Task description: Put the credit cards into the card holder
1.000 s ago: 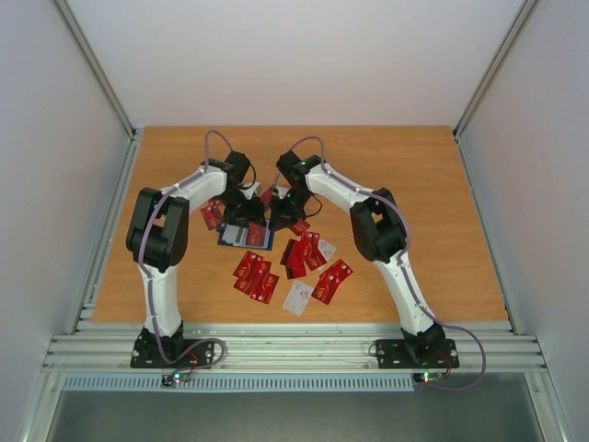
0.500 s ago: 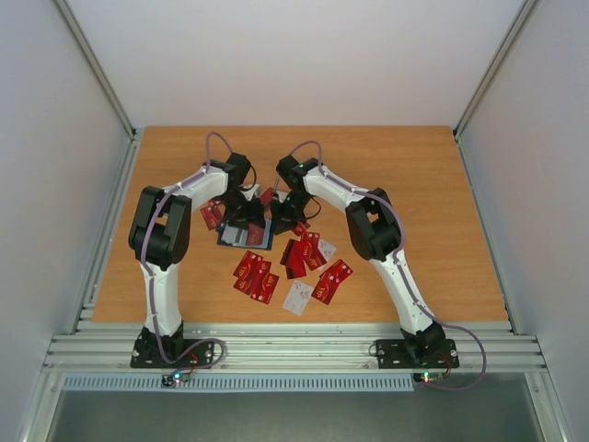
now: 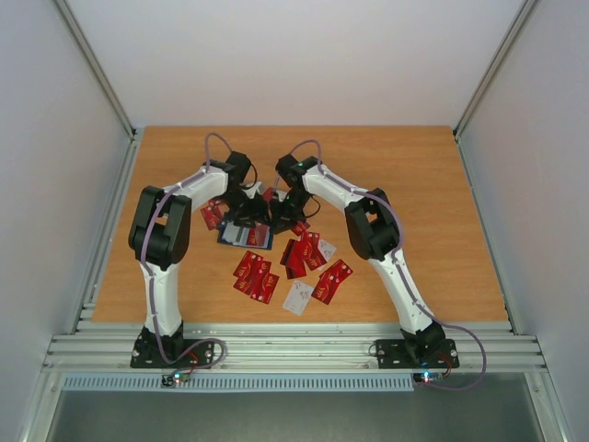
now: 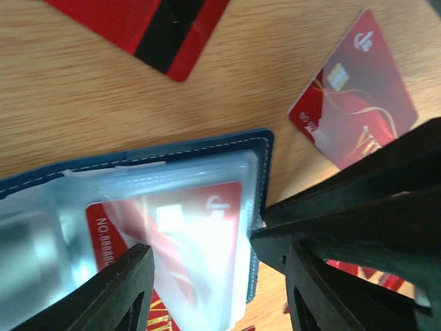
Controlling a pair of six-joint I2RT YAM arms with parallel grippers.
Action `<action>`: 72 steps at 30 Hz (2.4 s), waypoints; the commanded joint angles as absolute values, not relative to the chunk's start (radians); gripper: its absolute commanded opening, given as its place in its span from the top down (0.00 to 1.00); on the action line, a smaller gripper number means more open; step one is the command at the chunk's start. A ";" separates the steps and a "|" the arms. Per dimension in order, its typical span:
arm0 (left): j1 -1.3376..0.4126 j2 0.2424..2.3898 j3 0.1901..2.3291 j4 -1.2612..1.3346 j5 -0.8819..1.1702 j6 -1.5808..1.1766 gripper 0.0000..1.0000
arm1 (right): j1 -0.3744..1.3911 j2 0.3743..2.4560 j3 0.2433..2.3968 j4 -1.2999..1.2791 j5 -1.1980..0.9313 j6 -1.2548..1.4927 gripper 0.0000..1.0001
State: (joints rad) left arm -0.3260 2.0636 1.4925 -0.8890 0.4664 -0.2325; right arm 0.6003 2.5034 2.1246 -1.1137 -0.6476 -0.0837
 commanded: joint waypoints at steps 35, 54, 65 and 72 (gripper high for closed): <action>-0.232 1.930 1.331 -0.841 0.569 -0.163 0.81 | 0.568 2.303 1.714 -0.590 -0.924 0.320 0.78; -0.231 1.985 1.294 -0.834 0.481 -0.171 0.81 | 0.575 2.383 1.739 -0.604 -0.928 0.311 0.74; -0.231 2.017 1.254 -0.788 0.544 -0.187 0.82 | 0.578 2.392 1.786 -0.652 -0.916 0.277 0.74; -0.232 2.018 1.217 -0.745 0.611 -0.216 0.82 | 0.593 2.399 1.819 -0.715 -0.884 0.233 0.74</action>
State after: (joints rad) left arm -0.2230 1.9793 1.2579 -0.7986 0.5797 -0.1982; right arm 0.5713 2.3726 1.7832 -0.6724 -0.8970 0.2745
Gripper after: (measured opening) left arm 0.183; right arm 0.257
